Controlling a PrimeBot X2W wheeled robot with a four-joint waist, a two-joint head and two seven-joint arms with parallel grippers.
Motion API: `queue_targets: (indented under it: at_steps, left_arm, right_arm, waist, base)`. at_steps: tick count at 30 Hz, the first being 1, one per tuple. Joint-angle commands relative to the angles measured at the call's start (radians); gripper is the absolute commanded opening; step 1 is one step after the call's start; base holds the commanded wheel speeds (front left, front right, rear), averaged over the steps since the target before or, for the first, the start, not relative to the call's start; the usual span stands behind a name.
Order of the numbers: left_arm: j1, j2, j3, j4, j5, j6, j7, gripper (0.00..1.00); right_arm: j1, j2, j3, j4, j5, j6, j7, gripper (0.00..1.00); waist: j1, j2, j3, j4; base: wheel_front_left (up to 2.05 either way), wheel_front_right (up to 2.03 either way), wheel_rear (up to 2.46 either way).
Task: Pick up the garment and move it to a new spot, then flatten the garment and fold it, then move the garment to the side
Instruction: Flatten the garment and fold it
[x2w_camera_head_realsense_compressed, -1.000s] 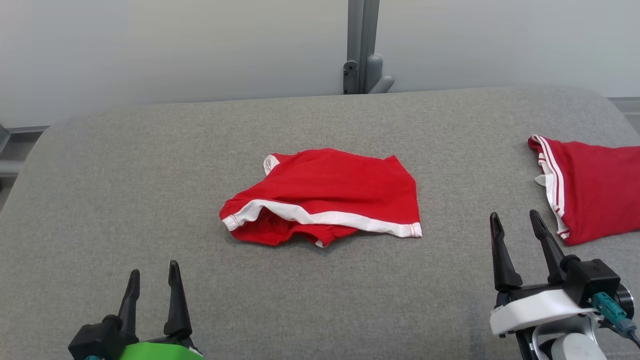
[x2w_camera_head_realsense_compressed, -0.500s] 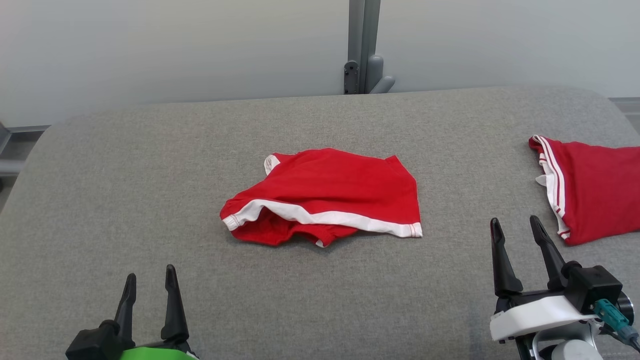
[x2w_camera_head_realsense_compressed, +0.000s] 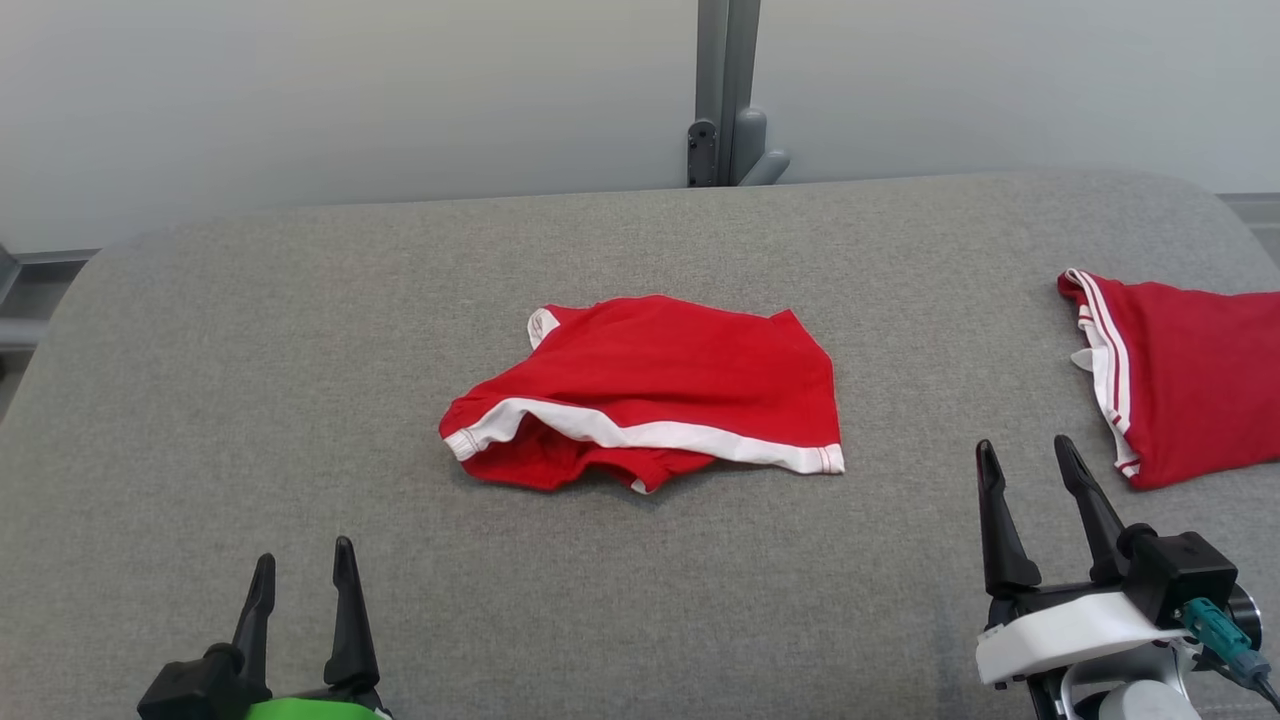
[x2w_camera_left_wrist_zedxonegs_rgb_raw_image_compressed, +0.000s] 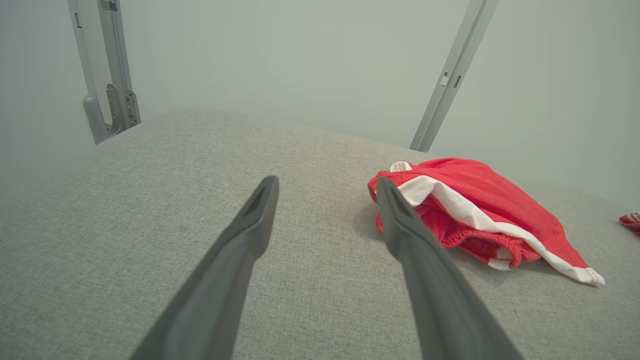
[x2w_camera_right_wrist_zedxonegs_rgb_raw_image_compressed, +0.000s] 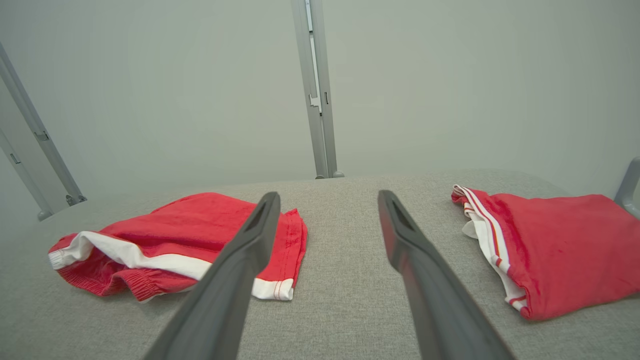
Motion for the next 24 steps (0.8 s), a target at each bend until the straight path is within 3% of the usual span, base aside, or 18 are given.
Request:
queue_targets:
  at_steps: [1,11,24]
  left_arm:
    - [-0.003,-0.001,0.002,0.005,0.005,-0.002,-0.001,1.00]
    - [-0.048,0.000,-0.037,0.063,0.010,-0.028,0.001,1.00]
    - [-0.274,0.005,-0.127,0.268,-0.071,-0.071,0.081,1.00]
  right_arm:
    - [-0.006,-0.002,0.001,0.004,0.003,-0.002,-0.004,1.00]
    - [-0.010,-0.002,0.002,0.016,0.004,-0.001,-0.004,1.00]
    - [-0.074,-0.002,0.030,0.036,-0.003,-0.002,-0.004,1.00]
  waist:
    - [0.0000,0.0000,0.001,-0.001]
    - [0.0000,0.0000,0.016,-0.008]
    - [0.0000,0.0000,0.125,-0.059]
  base:
    - [0.00,0.00,0.00]
    - [0.00,0.00,0.00]
    - [0.00,0.00,0.00]
